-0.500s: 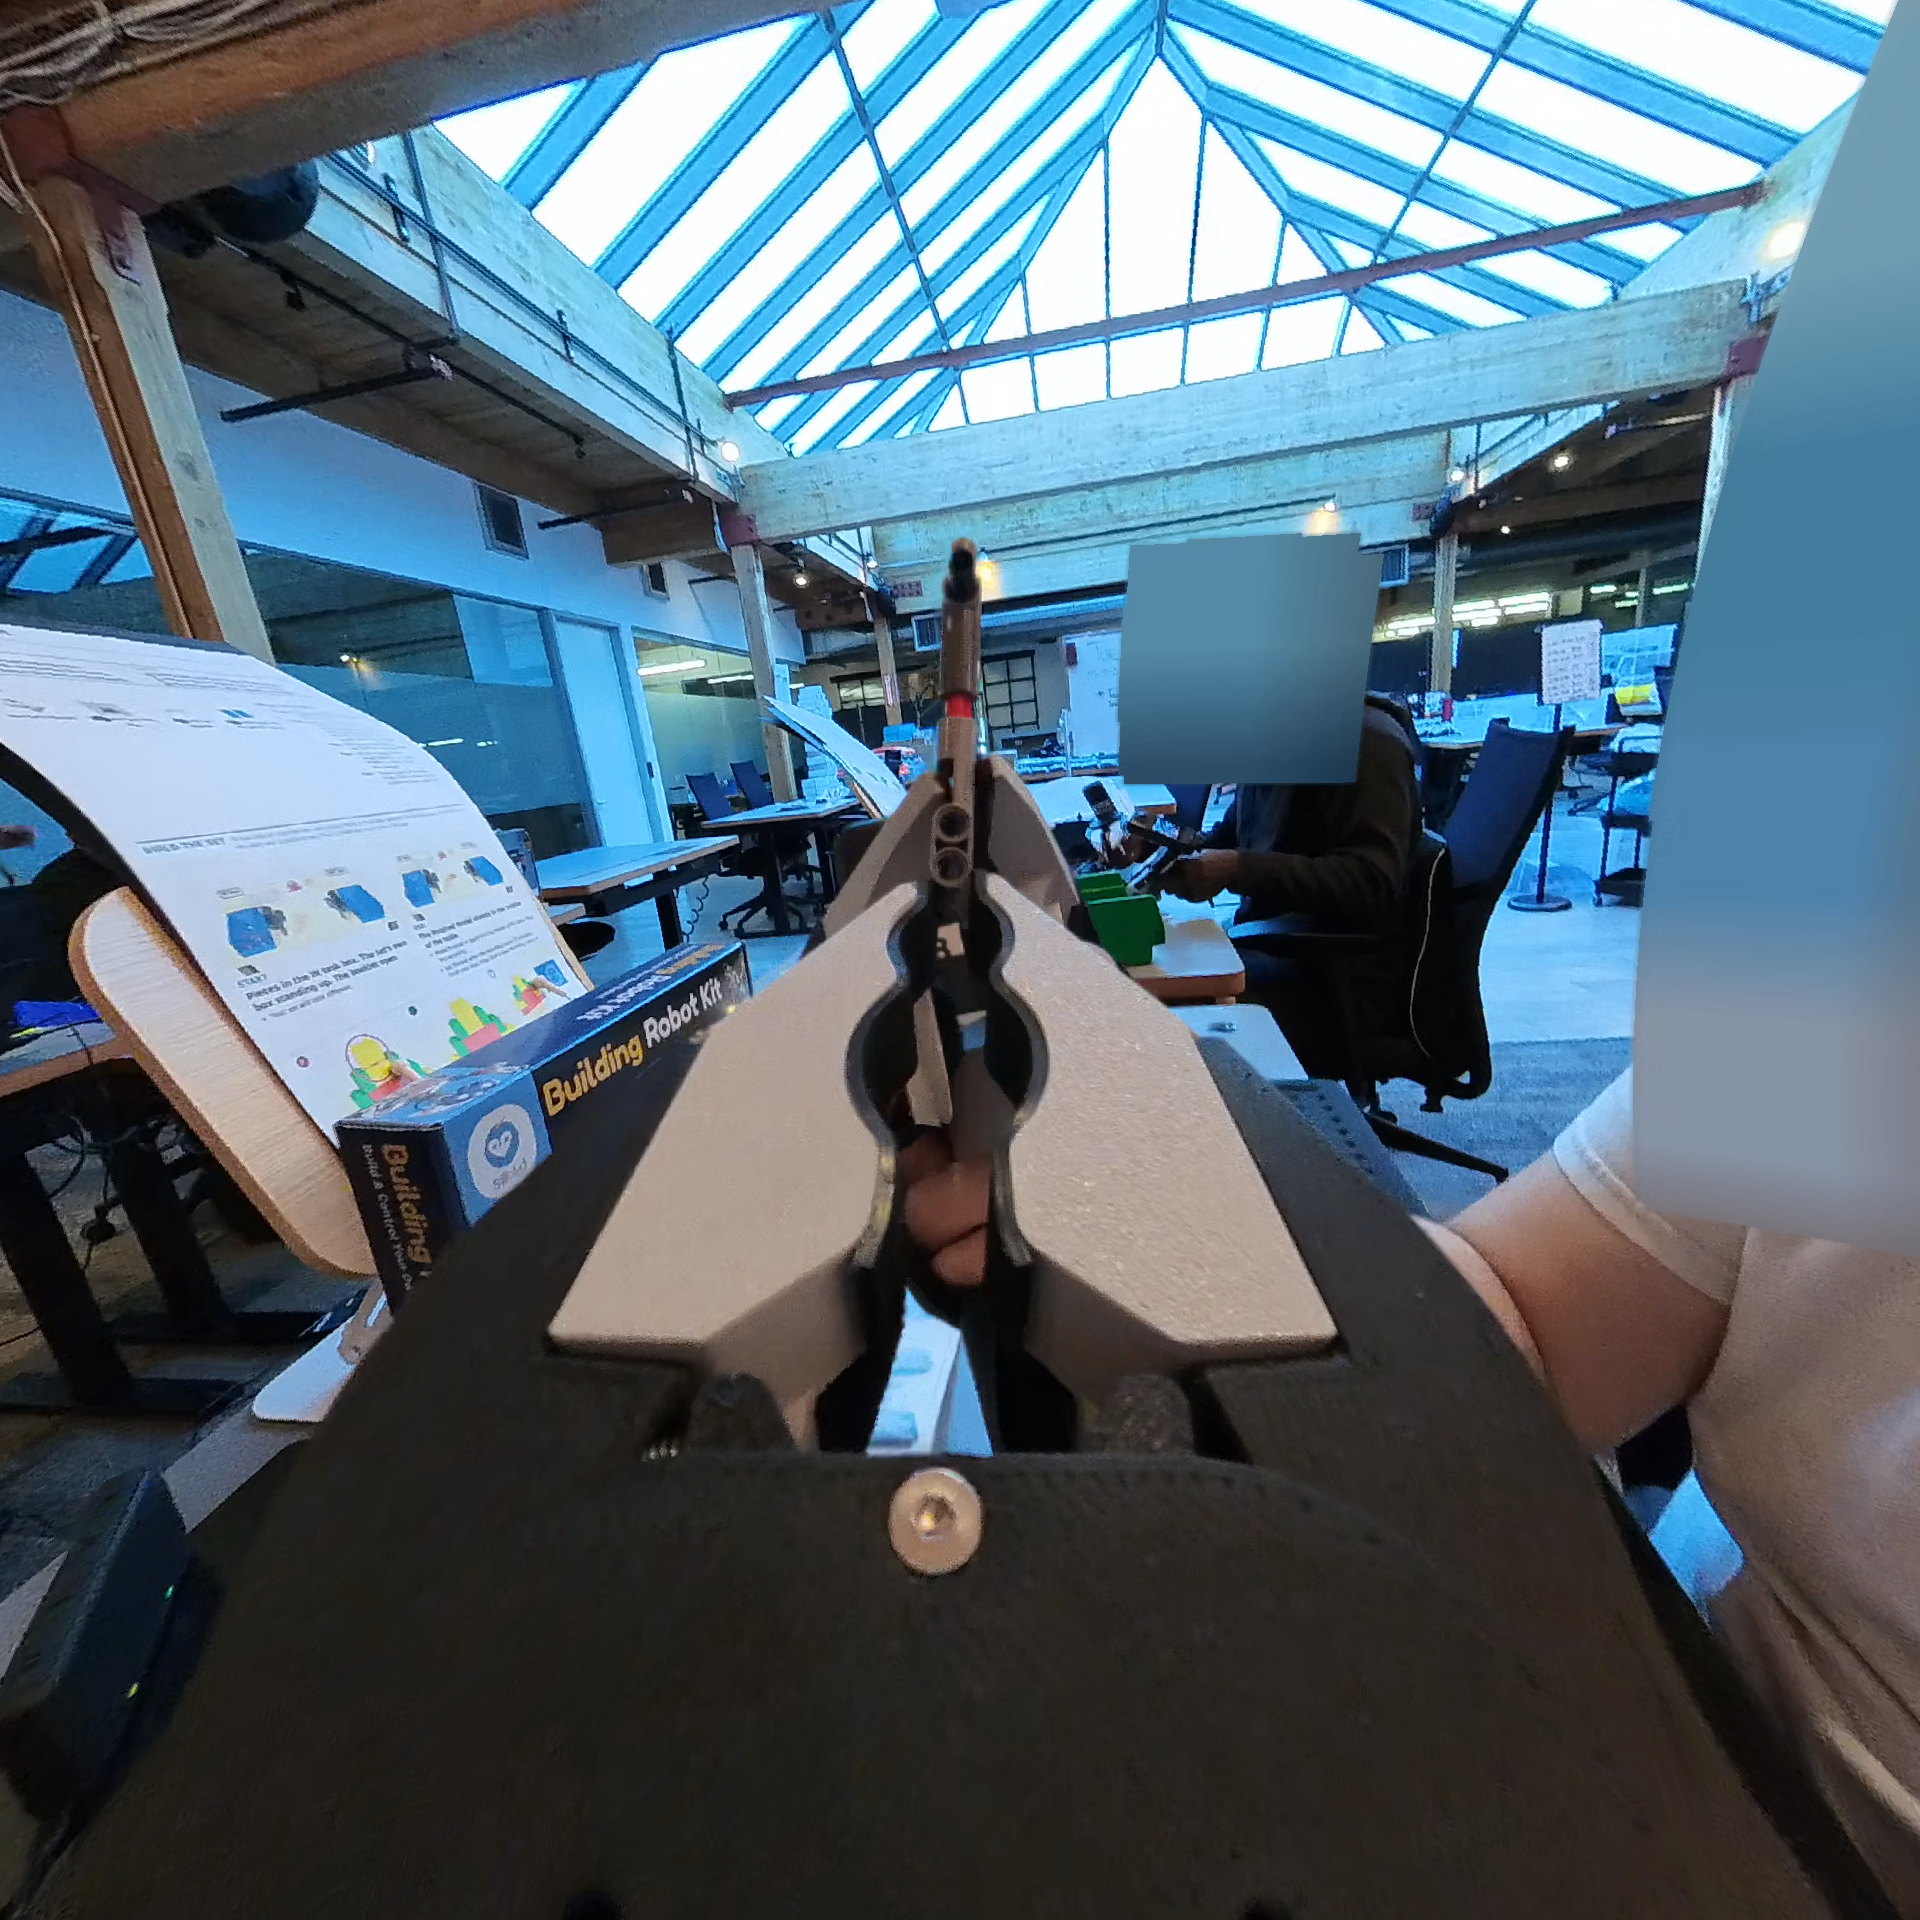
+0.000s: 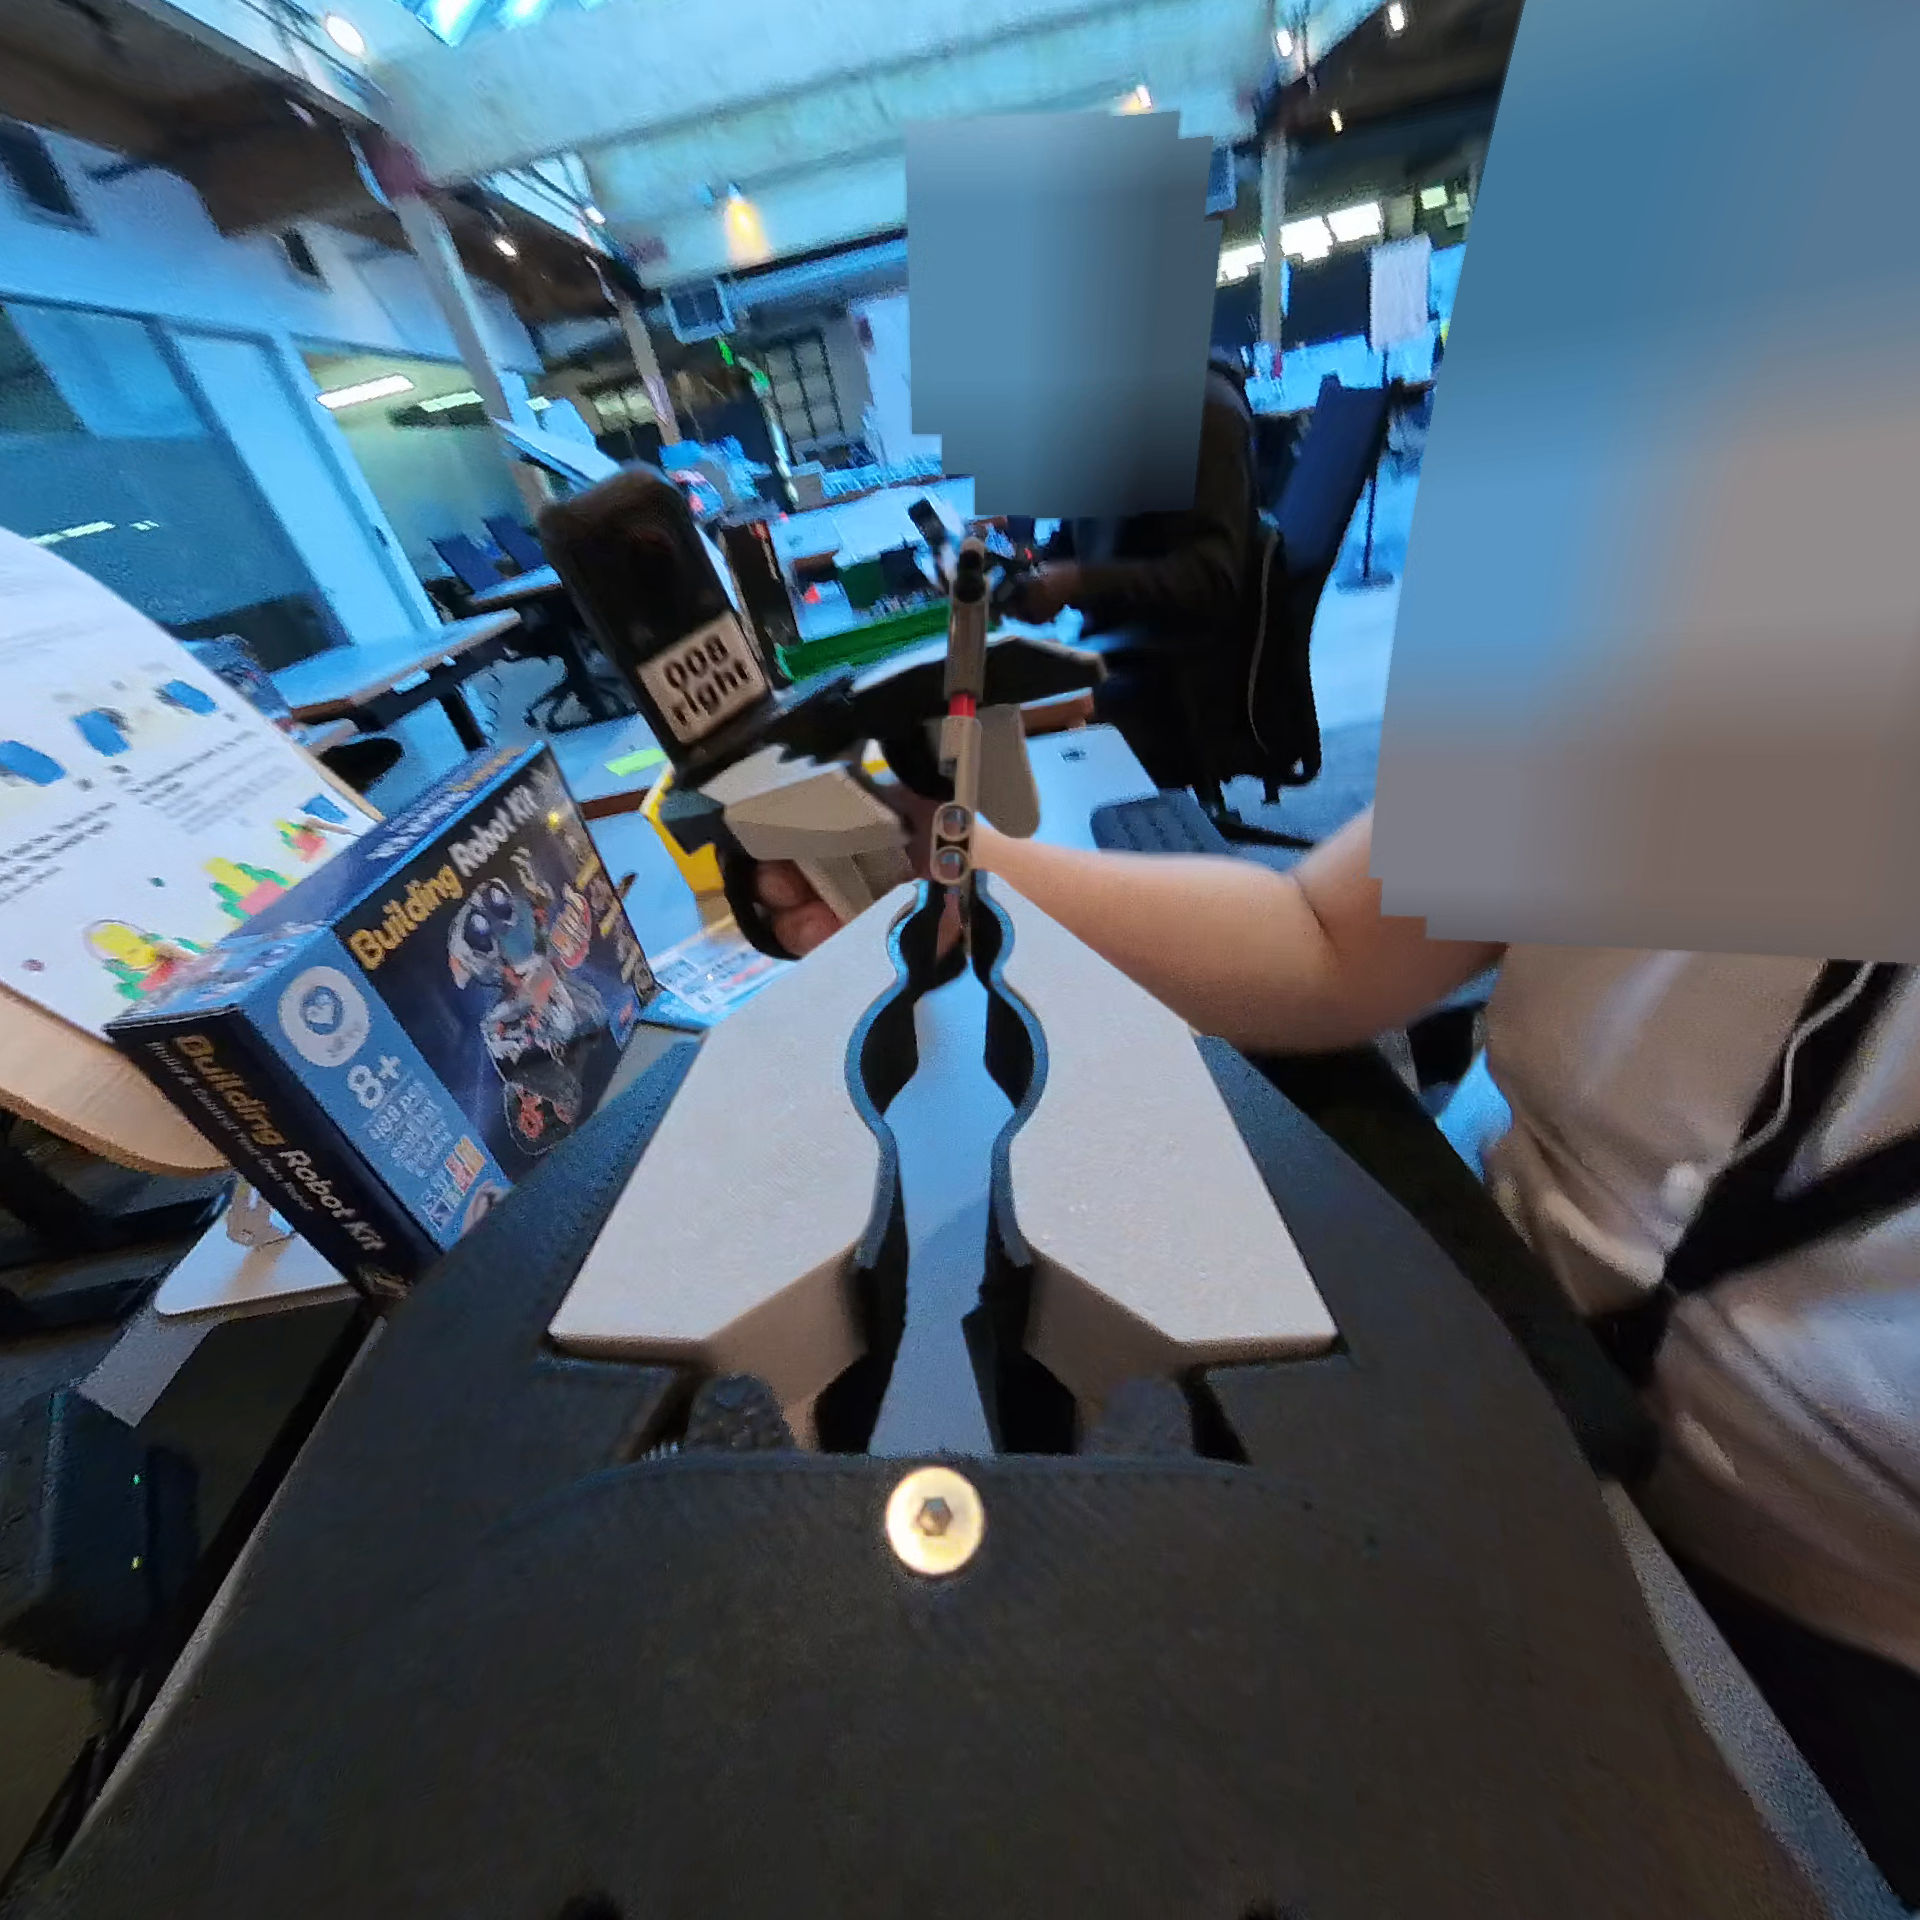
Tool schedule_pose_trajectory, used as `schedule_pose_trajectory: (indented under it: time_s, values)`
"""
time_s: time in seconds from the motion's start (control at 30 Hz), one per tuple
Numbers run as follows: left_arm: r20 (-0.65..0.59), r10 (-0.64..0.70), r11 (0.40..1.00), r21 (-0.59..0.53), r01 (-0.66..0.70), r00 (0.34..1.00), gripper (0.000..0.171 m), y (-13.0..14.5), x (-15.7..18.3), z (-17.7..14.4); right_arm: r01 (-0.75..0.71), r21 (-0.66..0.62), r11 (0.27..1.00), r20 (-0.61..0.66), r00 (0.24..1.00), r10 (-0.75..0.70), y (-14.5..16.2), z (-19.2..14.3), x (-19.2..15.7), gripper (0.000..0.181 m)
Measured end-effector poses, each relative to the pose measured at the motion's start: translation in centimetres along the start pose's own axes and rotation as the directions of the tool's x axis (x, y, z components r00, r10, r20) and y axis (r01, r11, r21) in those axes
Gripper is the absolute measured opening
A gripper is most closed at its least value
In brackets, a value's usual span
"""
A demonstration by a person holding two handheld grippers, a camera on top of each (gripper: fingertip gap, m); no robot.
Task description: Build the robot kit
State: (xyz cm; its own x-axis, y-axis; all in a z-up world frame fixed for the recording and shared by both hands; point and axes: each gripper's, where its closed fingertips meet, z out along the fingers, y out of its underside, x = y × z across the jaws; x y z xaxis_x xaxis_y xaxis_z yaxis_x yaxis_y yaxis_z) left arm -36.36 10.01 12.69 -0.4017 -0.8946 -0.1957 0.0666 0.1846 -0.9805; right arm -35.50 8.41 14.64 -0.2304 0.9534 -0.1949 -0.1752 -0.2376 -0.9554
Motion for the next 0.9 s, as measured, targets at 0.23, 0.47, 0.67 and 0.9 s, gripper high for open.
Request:
schedule_pose_trajectory:
  time_s: [0.23,0.47,0.67,0.9]
  values:
    - [-0.181,0.019,0.990,-0.137,-0.045,0.983,0.004,2.7,3.1,2.6,-0.013,-0.228,0.974,0.093,0.995,0.035,5.1,-1.4,-4.5,0.070]
    - [-0.292,0.000,0.963,-0.258,-0.079,0.957,0.004,5.7,4.7,4.7,-0.062,-0.200,0.978,0.100,0.991,0.083,5.7,-2.9,-4.6,0.068]
    - [-0.319,0.054,0.927,-0.337,-0.167,0.946,0.004,7.3,5.4,5.0,-0.021,-0.263,0.965,0.171,0.983,0.068,6.7,-3.2,-5.8,0.065]
    - [-0.326,0.069,0.907,-0.373,-0.195,0.943,0.004,7.8,5.7,4.9,-0.007,-0.353,0.936,0.154,0.986,0.066,8.1,-2.8,-6.1,0.060]
